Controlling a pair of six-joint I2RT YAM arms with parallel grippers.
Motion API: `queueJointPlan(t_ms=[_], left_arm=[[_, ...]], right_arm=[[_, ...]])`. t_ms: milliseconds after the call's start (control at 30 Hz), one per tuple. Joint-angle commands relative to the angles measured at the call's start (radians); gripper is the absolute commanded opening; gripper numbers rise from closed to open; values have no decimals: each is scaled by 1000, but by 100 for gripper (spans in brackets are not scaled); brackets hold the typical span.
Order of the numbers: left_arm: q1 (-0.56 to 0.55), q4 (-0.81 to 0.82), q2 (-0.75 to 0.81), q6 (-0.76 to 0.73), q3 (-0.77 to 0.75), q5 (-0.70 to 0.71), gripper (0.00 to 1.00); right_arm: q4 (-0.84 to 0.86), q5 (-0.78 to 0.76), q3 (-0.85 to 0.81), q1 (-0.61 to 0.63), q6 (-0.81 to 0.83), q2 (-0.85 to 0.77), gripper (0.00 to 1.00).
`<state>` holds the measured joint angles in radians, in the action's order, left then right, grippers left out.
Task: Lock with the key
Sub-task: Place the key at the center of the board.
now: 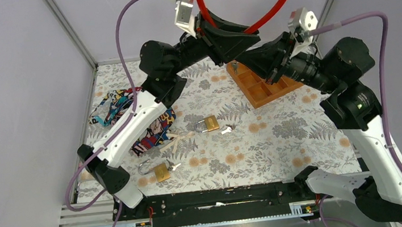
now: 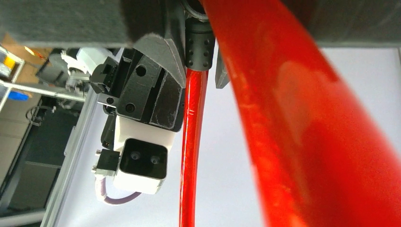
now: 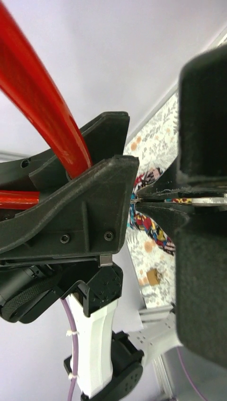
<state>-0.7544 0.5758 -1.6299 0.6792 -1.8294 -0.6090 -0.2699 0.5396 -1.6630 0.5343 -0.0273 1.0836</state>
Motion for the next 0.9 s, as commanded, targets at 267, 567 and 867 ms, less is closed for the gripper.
queueJointPlan(t_ms=[267,567,867], left_arm=[[115,118,-1,-9,-190,20,0],[170,68,-151,50,-563,67,0],[171,39,14,-57,-245,-7,0]], right_arm=[[-45,-62,204,0,23,-120,0],[1,67,284,-9,-25,-129,0],[-173,-112,412,-24,-138,-141,0]])
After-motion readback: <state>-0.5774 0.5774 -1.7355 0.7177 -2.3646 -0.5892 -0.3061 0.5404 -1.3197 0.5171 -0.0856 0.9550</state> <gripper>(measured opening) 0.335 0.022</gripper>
